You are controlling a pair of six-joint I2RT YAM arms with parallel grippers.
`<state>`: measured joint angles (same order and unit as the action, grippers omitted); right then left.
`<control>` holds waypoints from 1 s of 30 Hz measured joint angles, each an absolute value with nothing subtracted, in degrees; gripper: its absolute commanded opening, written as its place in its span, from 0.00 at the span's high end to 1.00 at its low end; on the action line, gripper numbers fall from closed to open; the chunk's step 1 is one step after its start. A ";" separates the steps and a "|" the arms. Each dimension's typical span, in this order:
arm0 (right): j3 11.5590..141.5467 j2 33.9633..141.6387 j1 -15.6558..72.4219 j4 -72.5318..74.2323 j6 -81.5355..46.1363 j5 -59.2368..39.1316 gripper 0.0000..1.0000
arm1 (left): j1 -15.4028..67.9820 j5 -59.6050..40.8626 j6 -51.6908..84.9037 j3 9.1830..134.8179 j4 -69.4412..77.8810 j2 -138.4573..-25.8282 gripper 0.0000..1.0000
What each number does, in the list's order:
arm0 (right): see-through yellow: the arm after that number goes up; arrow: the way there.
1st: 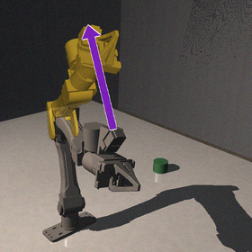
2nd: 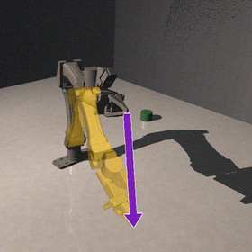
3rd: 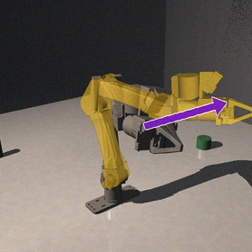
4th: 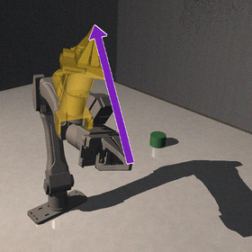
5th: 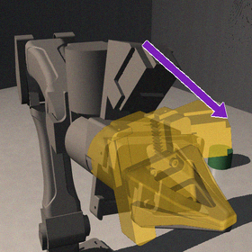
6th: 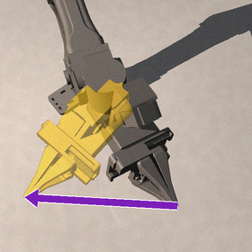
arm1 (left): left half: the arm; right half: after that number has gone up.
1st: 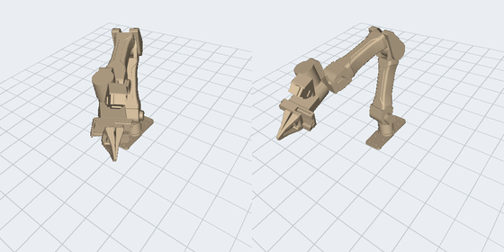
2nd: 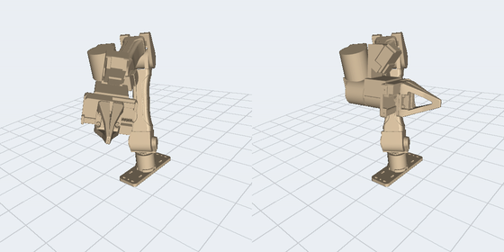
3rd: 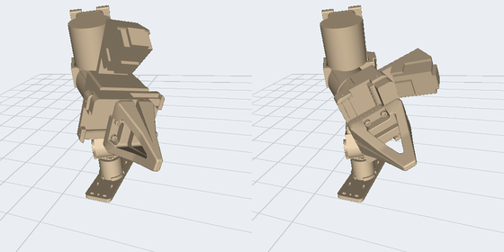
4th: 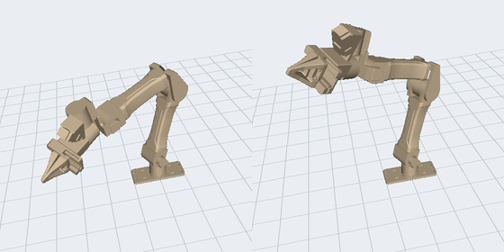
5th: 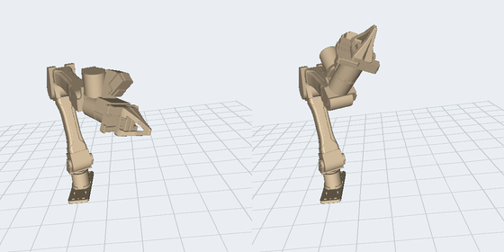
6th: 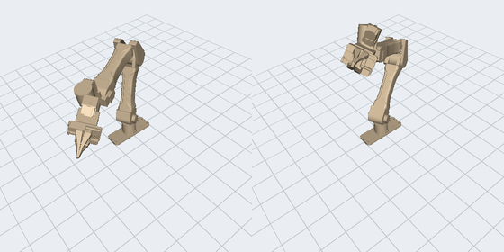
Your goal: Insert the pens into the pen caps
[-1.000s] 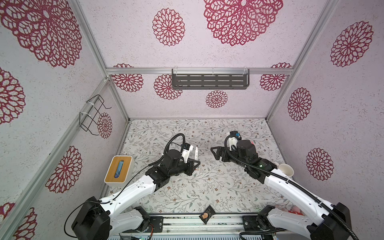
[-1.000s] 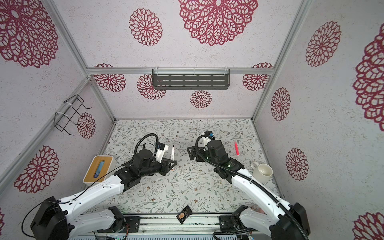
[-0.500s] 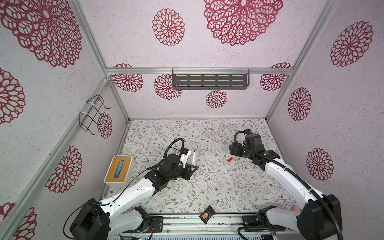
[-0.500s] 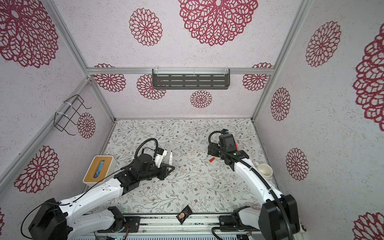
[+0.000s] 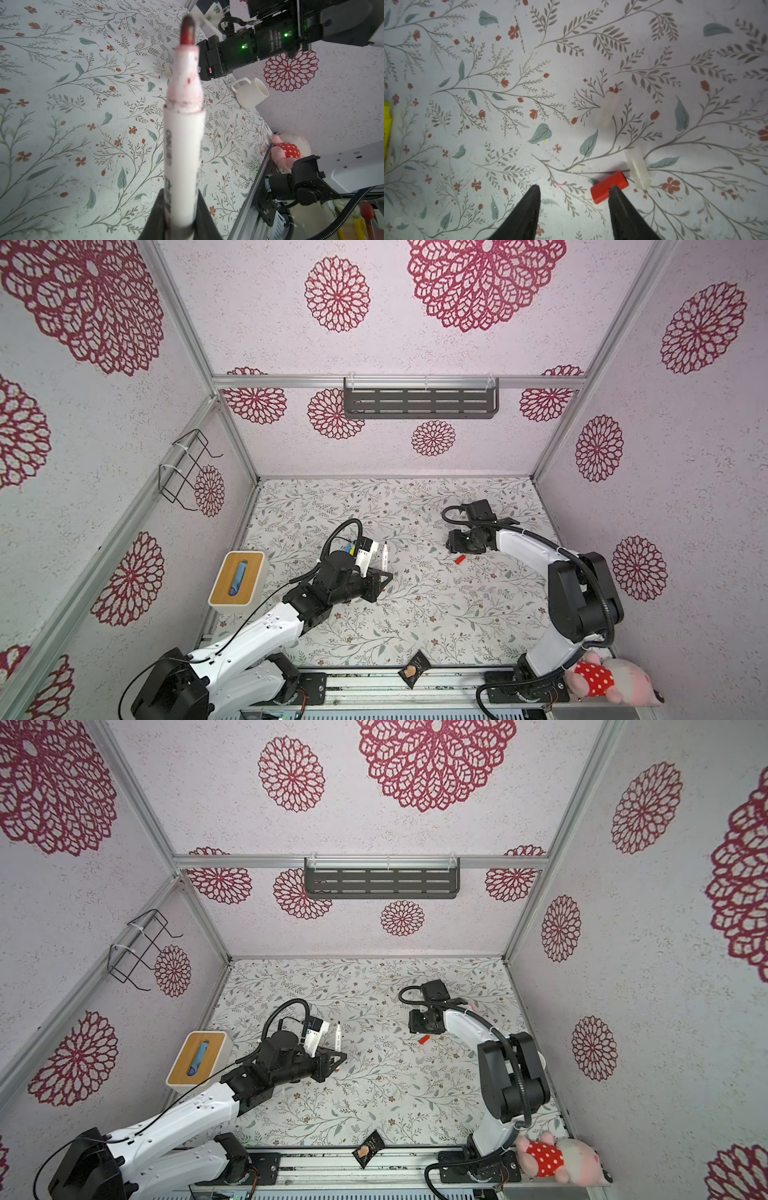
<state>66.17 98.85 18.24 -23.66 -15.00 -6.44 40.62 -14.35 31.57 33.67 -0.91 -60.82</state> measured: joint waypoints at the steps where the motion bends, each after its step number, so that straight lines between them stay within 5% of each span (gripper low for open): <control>1: 66.81 99.94 18.24 -23.99 -14.55 -6.31 0.45 | 40.62 -14.31 31.59 33.61 -0.82 -60.49 1.00; 30: 66.06 105.06 18.13 -25.78 -10.15 -5.21 0.46 | 40.62 -13.23 31.77 32.27 -1.21 -57.71 1.00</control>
<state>66.06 105.06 18.13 -25.78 -10.15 -5.21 40.62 -13.23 31.77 32.27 -1.21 -57.71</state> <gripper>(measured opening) 0.540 0.187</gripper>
